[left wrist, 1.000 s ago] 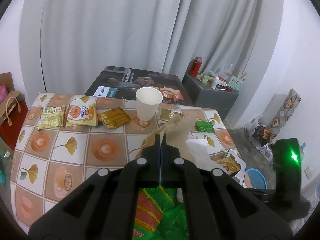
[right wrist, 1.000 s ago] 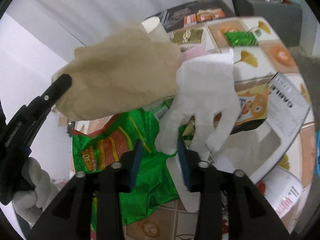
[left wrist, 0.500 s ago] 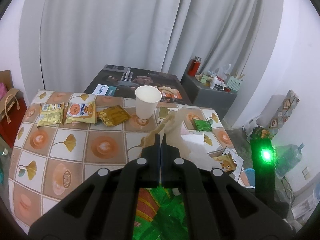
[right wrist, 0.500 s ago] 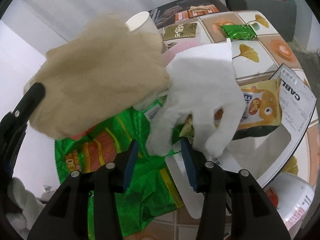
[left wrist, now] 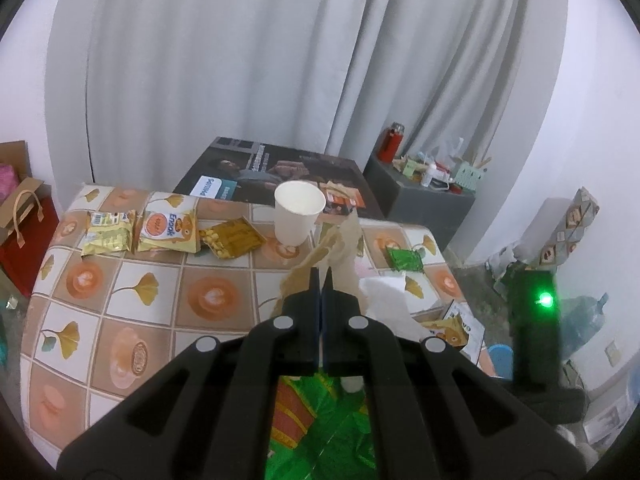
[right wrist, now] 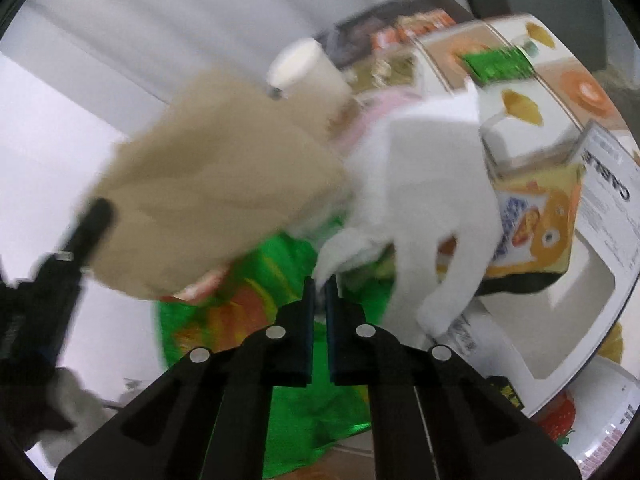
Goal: Collect trash
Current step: 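Grasp the white glove with the right gripper while the left gripper holds the beige glove, then carry both gloves over the blue wastebasket with both grippers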
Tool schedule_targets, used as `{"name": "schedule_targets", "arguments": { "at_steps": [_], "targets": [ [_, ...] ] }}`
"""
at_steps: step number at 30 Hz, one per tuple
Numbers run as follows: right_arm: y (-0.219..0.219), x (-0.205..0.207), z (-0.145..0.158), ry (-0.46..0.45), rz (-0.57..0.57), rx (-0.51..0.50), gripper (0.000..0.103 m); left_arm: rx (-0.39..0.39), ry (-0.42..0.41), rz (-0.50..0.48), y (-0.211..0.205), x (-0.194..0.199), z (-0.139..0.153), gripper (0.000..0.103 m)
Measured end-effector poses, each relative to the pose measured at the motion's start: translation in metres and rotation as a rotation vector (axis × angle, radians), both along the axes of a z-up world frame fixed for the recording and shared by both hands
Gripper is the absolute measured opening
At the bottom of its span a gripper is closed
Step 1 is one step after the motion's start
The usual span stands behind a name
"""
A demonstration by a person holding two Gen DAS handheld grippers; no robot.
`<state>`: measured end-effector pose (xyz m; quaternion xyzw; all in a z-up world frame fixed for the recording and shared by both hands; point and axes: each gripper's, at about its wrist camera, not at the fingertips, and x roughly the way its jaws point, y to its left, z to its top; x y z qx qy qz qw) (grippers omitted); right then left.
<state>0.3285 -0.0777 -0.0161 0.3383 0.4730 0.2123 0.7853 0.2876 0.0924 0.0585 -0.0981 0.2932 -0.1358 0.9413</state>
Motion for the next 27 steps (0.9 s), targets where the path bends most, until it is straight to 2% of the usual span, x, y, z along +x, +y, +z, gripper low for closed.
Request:
{"name": "schedule_targets", "arguments": {
  "at_steps": [10, 17, 22, 27],
  "targets": [
    [-0.043, -0.011, 0.072, -0.194, -0.035, 0.134, 0.005, -0.054, -0.122, 0.018, 0.010, -0.024, 0.036, 0.000],
    [-0.080, -0.048, 0.119, -0.308, -0.085, 0.198, 0.005, -0.072, -0.200, -0.014, 0.003, -0.055, 0.069, 0.000],
    [-0.111, -0.079, 0.135, -0.356, -0.127, 0.225, 0.005, -0.093, -0.234, -0.063, -0.013, -0.076, 0.091, 0.000],
    [-0.154, -0.120, 0.137, -0.385, -0.212, 0.225, 0.005, -0.101, -0.242, -0.156, -0.050, -0.090, 0.106, 0.000]
  ]
}}
